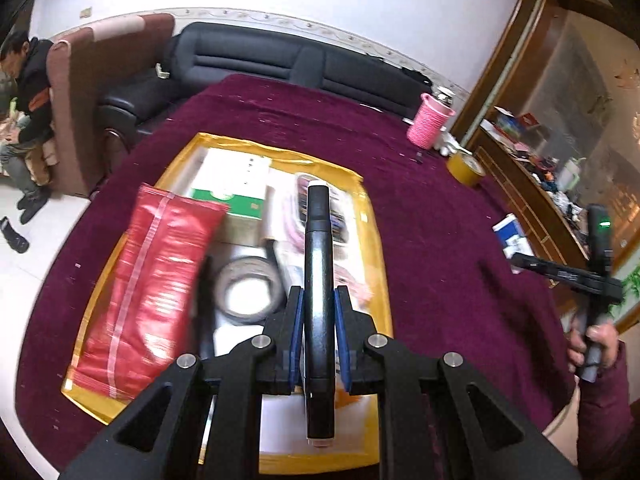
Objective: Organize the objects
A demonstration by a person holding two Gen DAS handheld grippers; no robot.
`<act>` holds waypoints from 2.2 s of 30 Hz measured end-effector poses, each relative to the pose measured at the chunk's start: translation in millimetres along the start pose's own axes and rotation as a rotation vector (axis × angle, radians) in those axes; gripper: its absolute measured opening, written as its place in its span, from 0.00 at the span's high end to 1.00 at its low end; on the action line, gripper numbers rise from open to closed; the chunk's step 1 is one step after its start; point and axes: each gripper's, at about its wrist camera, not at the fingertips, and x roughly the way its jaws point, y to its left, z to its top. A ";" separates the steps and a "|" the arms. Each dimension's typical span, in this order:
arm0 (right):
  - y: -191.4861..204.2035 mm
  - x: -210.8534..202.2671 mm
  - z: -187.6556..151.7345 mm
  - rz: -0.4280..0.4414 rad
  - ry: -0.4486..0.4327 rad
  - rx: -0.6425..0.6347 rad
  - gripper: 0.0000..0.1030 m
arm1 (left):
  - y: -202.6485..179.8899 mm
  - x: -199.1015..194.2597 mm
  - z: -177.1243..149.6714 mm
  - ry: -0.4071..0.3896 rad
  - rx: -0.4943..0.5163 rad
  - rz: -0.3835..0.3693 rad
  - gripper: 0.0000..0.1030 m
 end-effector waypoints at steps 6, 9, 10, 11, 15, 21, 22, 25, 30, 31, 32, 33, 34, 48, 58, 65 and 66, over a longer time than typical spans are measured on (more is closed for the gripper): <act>78.3 -3.1 11.1 0.163 0.005 -0.045 0.63 | 21.6 16.2 6.2 0.035 -0.010 0.080 0.86; 122.5 11.5 13.5 0.212 0.027 -0.081 0.63 | 30.5 24.5 10.4 0.050 -0.009 0.093 0.86; 138.3 17.8 14.7 0.225 0.037 -0.094 0.63 | 32.8 27.1 12.2 0.050 -0.003 0.109 0.86; 150.9 22.1 14.6 0.232 0.045 -0.105 0.63 | 35.3 27.5 13.4 0.048 0.002 0.116 0.86; 197.2 45.2 17.3 0.255 0.082 -0.150 0.63 | 44.1 35.2 19.8 0.057 -0.003 0.114 0.86; 236.3 83.3 21.1 0.250 0.151 -0.178 0.63 | 53.0 50.4 27.2 0.086 -0.017 0.099 0.86; 238.9 85.9 20.7 0.251 0.158 -0.176 0.63 | 51.9 51.2 27.2 0.086 -0.015 0.099 0.86; 247.3 98.8 25.5 0.253 0.174 -0.168 0.63 | 50.3 53.7 26.0 0.084 -0.009 0.087 0.86; 255.6 116.5 40.4 0.256 0.189 -0.144 0.63 | 46.0 54.8 18.5 0.093 0.003 0.064 0.85; 257.2 121.0 44.0 0.255 0.192 -0.133 0.63 | 46.0 55.3 17.8 0.094 0.004 0.066 0.85; 258.8 125.7 47.6 0.249 0.194 -0.124 0.63 | 45.9 55.7 16.7 0.092 0.009 0.068 0.85; 261.1 129.9 51.2 0.243 0.194 -0.119 0.62 | 45.9 56.2 16.3 0.091 0.010 0.070 0.85; 262.5 132.4 53.1 0.239 0.192 -0.120 0.62 | 46.4 56.8 15.9 0.089 0.009 0.067 0.85; 265.7 132.7 53.3 0.280 0.198 -0.144 0.59 | 34.5 18.7 9.4 -0.038 0.016 0.099 0.45; 225.9 87.6 33.7 0.312 0.113 -0.063 0.34 | 4.7 -20.1 1.7 -0.166 0.078 0.248 0.19; 190.0 45.0 10.8 0.293 -0.002 0.010 0.19 | -22.5 -35.6 -6.4 -0.228 0.129 0.346 0.14; 183.8 40.8 6.2 0.290 -0.012 0.023 0.19 | -25.7 -36.6 -7.1 -0.230 0.135 0.354 0.13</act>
